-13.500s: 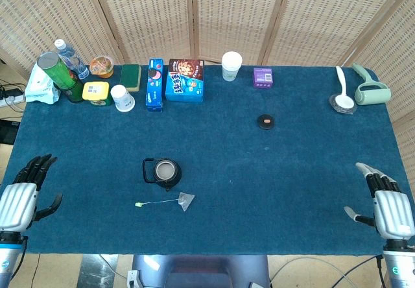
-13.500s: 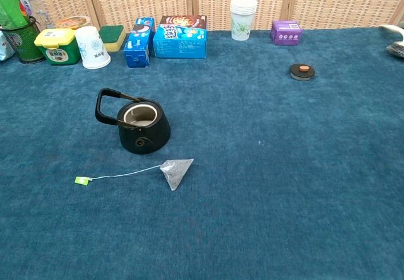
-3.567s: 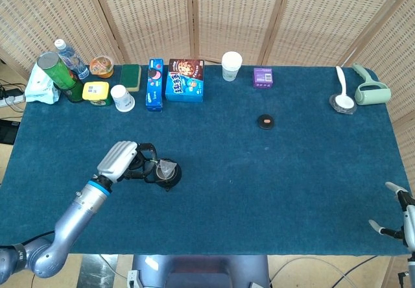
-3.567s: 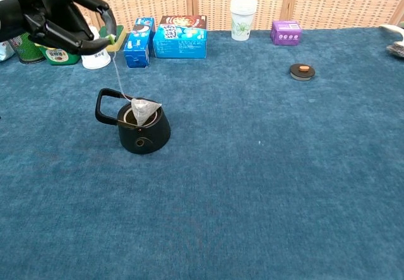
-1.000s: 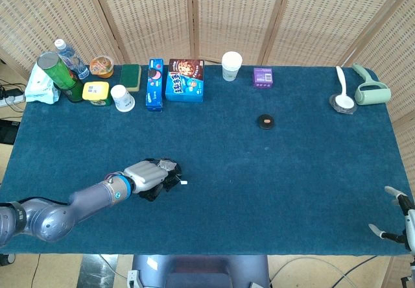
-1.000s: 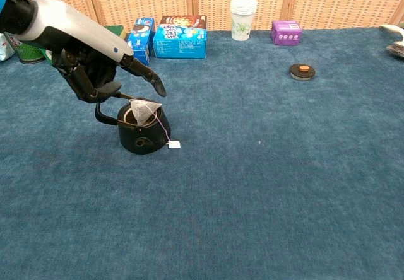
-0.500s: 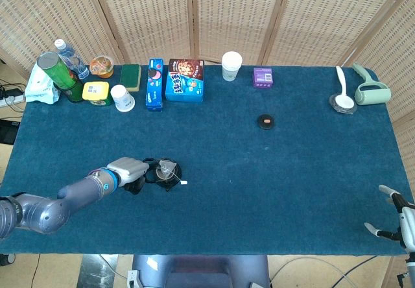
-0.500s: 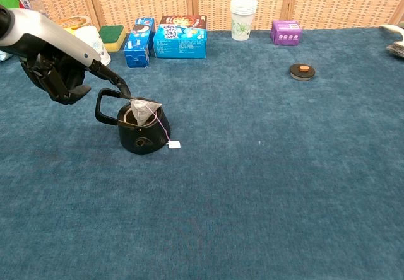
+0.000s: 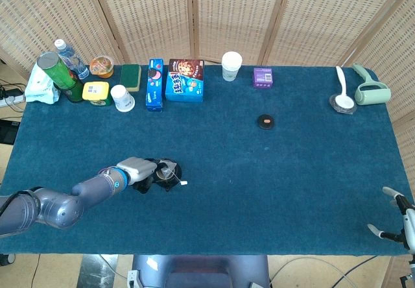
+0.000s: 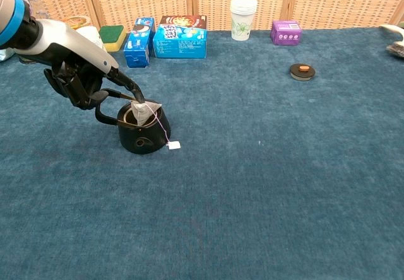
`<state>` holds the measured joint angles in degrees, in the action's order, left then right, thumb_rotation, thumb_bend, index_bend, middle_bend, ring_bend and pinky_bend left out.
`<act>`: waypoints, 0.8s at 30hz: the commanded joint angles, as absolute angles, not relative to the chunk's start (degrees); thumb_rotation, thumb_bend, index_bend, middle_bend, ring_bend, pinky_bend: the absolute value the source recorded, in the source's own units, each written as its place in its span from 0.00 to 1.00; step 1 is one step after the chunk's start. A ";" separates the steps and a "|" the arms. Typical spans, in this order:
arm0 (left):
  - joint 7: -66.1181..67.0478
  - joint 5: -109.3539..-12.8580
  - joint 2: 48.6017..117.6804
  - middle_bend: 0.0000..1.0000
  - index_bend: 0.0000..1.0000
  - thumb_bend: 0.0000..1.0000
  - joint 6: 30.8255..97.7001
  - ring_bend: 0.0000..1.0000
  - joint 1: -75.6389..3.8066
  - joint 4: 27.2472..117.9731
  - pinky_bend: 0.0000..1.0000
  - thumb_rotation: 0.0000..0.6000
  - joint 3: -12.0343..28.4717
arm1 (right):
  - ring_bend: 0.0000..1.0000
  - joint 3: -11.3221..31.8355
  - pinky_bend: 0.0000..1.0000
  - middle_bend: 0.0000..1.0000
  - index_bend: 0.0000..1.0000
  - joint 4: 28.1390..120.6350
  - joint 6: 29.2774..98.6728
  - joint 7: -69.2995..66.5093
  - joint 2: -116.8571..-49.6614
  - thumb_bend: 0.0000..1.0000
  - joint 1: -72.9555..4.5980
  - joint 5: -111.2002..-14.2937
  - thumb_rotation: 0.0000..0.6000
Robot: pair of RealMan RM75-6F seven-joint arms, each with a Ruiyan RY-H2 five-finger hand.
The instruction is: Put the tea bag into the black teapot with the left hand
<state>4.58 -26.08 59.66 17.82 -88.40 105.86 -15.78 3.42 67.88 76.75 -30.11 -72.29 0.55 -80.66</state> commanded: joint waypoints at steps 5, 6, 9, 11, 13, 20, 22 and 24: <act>2.87 -26.37 61.46 1.00 0.00 1.00 16.15 1.00 -90.14 104.44 1.00 1.00 -17.67 | 0.32 3.41 0.25 0.22 0.17 67.65 76.70 -30.32 -72.29 0.09 0.71 -80.50 1.00; 2.62 -26.49 61.64 1.00 0.00 1.00 16.03 1.00 -90.30 104.36 1.00 1.00 -17.87 | 0.32 3.40 0.25 0.22 0.17 67.67 76.71 -30.34 -72.29 0.09 0.76 -80.46 1.00; 1.93 -27.02 62.21 1.00 0.00 1.00 15.67 1.00 -90.89 104.18 1.00 1.00 -18.49 | 0.32 3.41 0.25 0.22 0.17 67.78 76.77 -30.30 -72.28 0.09 0.79 -80.47 1.00; 1.43 -27.34 62.27 1.00 0.00 1.00 15.82 1.00 -91.14 104.21 1.00 1.00 -18.65 | 0.32 3.44 0.25 0.22 0.17 67.80 76.77 -30.28 -72.26 0.09 0.80 -80.45 1.00; 0.81 -27.63 62.26 1.00 0.00 1.00 16.15 1.00 -91.20 104.27 1.00 1.00 -18.64 | 0.32 3.46 0.25 0.22 0.17 67.83 76.78 -30.30 -72.23 0.09 0.83 -80.41 1.00; -0.99 -29.36 61.64 1.00 0.00 1.00 17.37 1.00 -91.10 104.85 1.00 1.00 -18.07 | 0.32 3.45 0.25 0.22 0.17 67.79 76.64 -30.36 -72.19 0.10 0.94 -80.25 1.00; -1.28 -29.99 60.87 1.00 0.00 1.00 18.24 1.00 -90.77 105.47 1.00 1.00 -17.74 | 0.32 3.48 0.25 0.22 0.17 67.80 76.66 -30.38 -72.17 0.10 0.96 -80.21 1.00; -1.40 -30.63 59.98 1.00 0.00 1.00 18.83 1.00 -90.50 106.23 1.00 1.00 -17.61 | 0.32 3.52 0.25 0.22 0.16 67.85 76.71 -30.38 -72.13 0.10 0.94 -80.25 1.00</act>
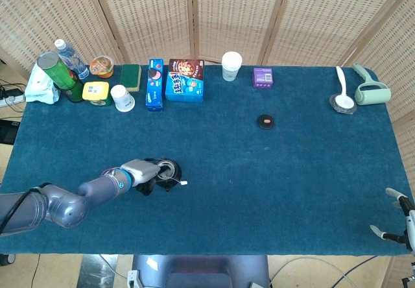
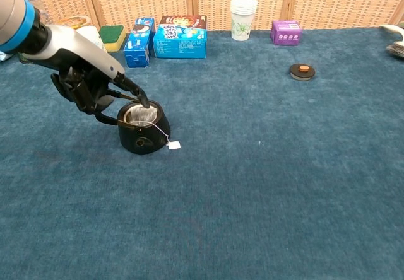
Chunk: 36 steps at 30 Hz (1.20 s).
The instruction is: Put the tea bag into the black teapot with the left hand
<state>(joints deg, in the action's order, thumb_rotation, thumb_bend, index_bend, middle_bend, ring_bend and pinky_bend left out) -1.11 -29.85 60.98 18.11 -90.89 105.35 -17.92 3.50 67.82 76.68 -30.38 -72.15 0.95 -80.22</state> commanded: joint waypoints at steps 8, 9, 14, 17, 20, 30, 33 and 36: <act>-1.93 -32.42 58.14 1.00 0.00 1.00 18.77 1.00 -89.17 107.45 1.00 1.00 -18.02 | 0.32 3.61 0.25 0.22 0.16 68.18 76.78 -29.99 -71.97 0.10 0.71 -80.50 1.00; -1.96 -32.43 58.33 1.00 0.00 1.00 18.50 1.00 -89.12 107.25 1.00 1.00 -18.21 | 0.32 3.62 0.25 0.22 0.16 68.20 76.80 -29.97 -71.97 0.10 0.71 -80.50 1.00; -2.56 -32.09 60.91 1.00 0.00 1.00 17.26 1.00 -89.05 104.94 1.00 1.00 -18.56 | 0.32 3.52 0.25 0.22 0.16 68.36 76.76 -29.96 -71.90 0.10 0.82 -80.45 1.00; -2.95 -31.53 63.52 1.00 0.00 1.00 16.09 1.00 -89.76 102.71 1.00 1.00 -18.70 | 0.32 3.46 0.25 0.22 0.16 68.15 76.66 -30.16 -71.95 0.10 1.12 -80.07 1.00; -3.41 -30.74 65.60 1.00 0.00 1.00 15.28 1.00 -90.90 100.85 1.00 1.00 -19.22 | 0.32 3.49 0.25 0.22 0.16 67.99 76.70 -30.35 -71.88 0.10 1.33 -79.87 1.00; -5.45 -30.38 67.25 1.00 0.00 1.00 15.97 1.00 -92.23 99.50 1.00 1.00 -19.52 | 0.32 3.51 0.25 0.22 0.16 67.77 76.47 -30.56 -71.91 0.10 1.60 -79.53 1.00; -5.71 -31.48 65.67 1.00 0.00 1.00 17.22 1.00 -91.66 100.96 1.00 1.00 -18.94 | 0.32 3.56 0.25 0.22 0.16 67.91 76.35 -30.37 -71.79 0.10 1.58 -79.45 1.00; -5.78 -32.88 63.47 1.00 0.00 1.00 18.42 1.00 -90.76 102.89 1.00 1.00 -18.64 | 0.32 3.63 0.25 0.22 0.16 68.14 76.32 -30.09 -71.65 0.10 1.46 -79.53 1.00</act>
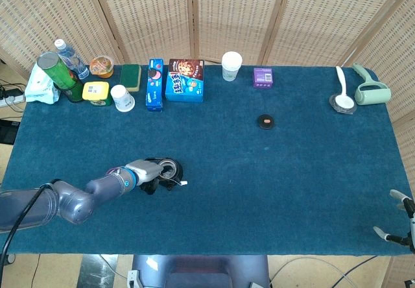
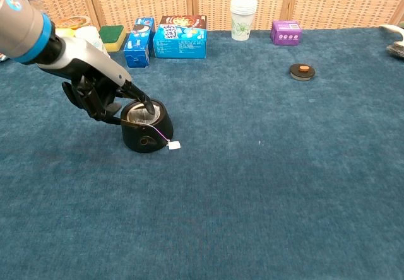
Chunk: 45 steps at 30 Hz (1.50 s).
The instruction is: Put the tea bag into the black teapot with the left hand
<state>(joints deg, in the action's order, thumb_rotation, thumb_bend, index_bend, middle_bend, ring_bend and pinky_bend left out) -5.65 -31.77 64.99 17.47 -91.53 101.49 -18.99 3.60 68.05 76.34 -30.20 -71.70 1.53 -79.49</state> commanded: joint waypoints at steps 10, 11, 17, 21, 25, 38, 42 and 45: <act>-6.57 -40.14 55.96 1.00 0.00 0.97 28.67 1.00 -81.74 111.03 0.96 1.00 -15.72 | 0.32 4.08 0.25 0.22 0.16 70.03 77.17 -28.27 -70.83 0.10 1.03 -80.06 1.00; -6.79 -41.47 55.25 1.00 0.00 0.93 31.03 0.98 -79.76 112.21 0.93 1.00 -15.14 | 0.32 4.21 0.25 0.22 0.16 70.39 77.39 -27.91 -70.61 0.10 0.97 -80.09 1.00; -5.10 -47.98 53.74 0.69 0.00 0.69 44.36 0.63 -70.05 116.43 0.72 1.00 -14.30 | 0.32 4.76 0.25 0.22 0.16 72.38 78.33 -25.84 -69.55 0.10 0.59 -80.37 1.00; -2.70 -51.22 54.95 0.45 0.00 0.62 54.84 0.40 -63.24 117.65 0.54 1.00 -14.13 | 0.32 5.06 0.25 0.22 0.16 73.82 78.59 -24.34 -68.95 0.10 0.15 -80.59 1.00; -0.41 -55.13 57.06 0.34 0.00 0.61 66.37 0.25 -54.63 118.65 0.45 1.00 -13.95 | 0.31 5.51 0.25 0.22 0.16 76.08 78.74 -22.17 -68.07 0.10 -0.63 -80.88 1.00; 4.11 -71.13 64.86 0.24 0.00 0.64 96.39 0.16 -25.99 111.51 0.34 1.00 -17.01 | 0.30 5.90 0.24 0.22 0.16 82.93 81.11 -11.81 -67.76 0.10 -3.12 -83.99 1.00; 2.66 -73.22 65.71 0.24 0.00 0.65 98.62 0.16 -20.86 109.35 0.32 1.00 -16.98 | 0.30 5.59 0.23 0.22 0.16 83.73 82.87 -10.26 -68.21 0.10 -2.94 -85.17 1.00; 2.24 -75.03 66.24 0.24 0.00 0.65 99.98 0.16 -17.88 107.79 0.30 1.00 -16.40 | 0.30 5.41 0.23 0.22 0.17 84.22 84.64 -9.60 -68.52 0.10 -2.53 -86.07 1.00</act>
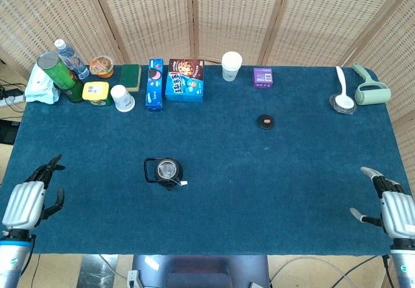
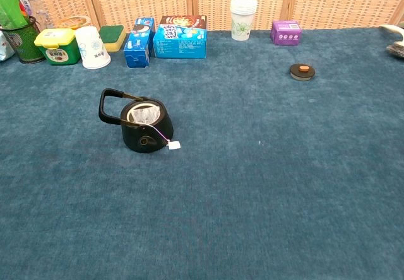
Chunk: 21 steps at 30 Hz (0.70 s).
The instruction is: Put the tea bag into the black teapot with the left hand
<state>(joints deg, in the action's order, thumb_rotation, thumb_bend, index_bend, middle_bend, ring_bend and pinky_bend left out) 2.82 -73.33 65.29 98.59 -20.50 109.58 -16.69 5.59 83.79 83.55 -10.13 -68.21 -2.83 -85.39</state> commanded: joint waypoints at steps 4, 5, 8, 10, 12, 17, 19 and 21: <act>1.76 -76.58 66.31 0.24 0.00 0.65 100.43 0.16 -15.65 106.85 0.29 1.00 -15.39 | 0.30 5.15 0.23 0.22 0.17 84.31 85.97 -9.10 -68.90 0.10 -2.13 -86.65 1.00; 1.60 -77.16 66.16 0.24 0.00 0.65 100.10 0.16 -15.24 106.65 0.28 1.00 -14.99 | 0.30 5.11 0.23 0.22 0.17 84.42 86.11 -8.90 -68.91 0.10 -2.08 -86.63 1.00; 1.54 -78.63 65.94 0.24 0.00 0.65 99.04 0.16 -14.60 106.24 0.28 1.00 -13.89 | 0.30 4.99 0.23 0.22 0.17 84.84 86.61 -8.50 -68.88 0.10 -1.99 -86.86 1.00; 1.50 -79.44 66.08 0.24 0.00 0.65 98.06 0.16 -14.45 106.08 0.28 1.00 -13.18 | 0.30 4.81 0.23 0.22 0.17 85.08 86.69 -8.17 -68.86 0.10 -1.98 -87.05 1.00; 1.50 -79.80 66.20 0.24 0.00 0.65 97.12 0.16 -14.24 105.94 0.28 1.00 -12.43 | 0.30 4.71 0.23 0.22 0.17 85.32 86.67 -8.03 -68.81 0.10 -1.99 -87.04 1.00; 1.67 -80.78 66.31 0.24 0.00 0.65 95.28 0.16 -13.75 106.13 0.28 1.00 -10.63 | 0.30 4.35 0.23 0.22 0.18 85.73 86.80 -7.95 -68.63 0.10 -1.93 -87.30 1.00; 2.14 -81.29 66.18 0.24 0.00 0.65 94.91 0.16 -13.35 106.32 0.28 1.00 -10.21 | 0.30 4.27 0.23 0.22 0.18 85.61 86.68 -8.01 -68.70 0.10 -1.93 -87.15 1.00; 2.31 -81.54 66.07 0.24 0.00 0.64 94.54 0.16 -12.99 106.42 0.28 1.00 -9.91 | 0.30 4.29 0.23 0.22 0.18 85.65 86.29 -8.05 -68.61 0.10 -2.09 -86.92 1.00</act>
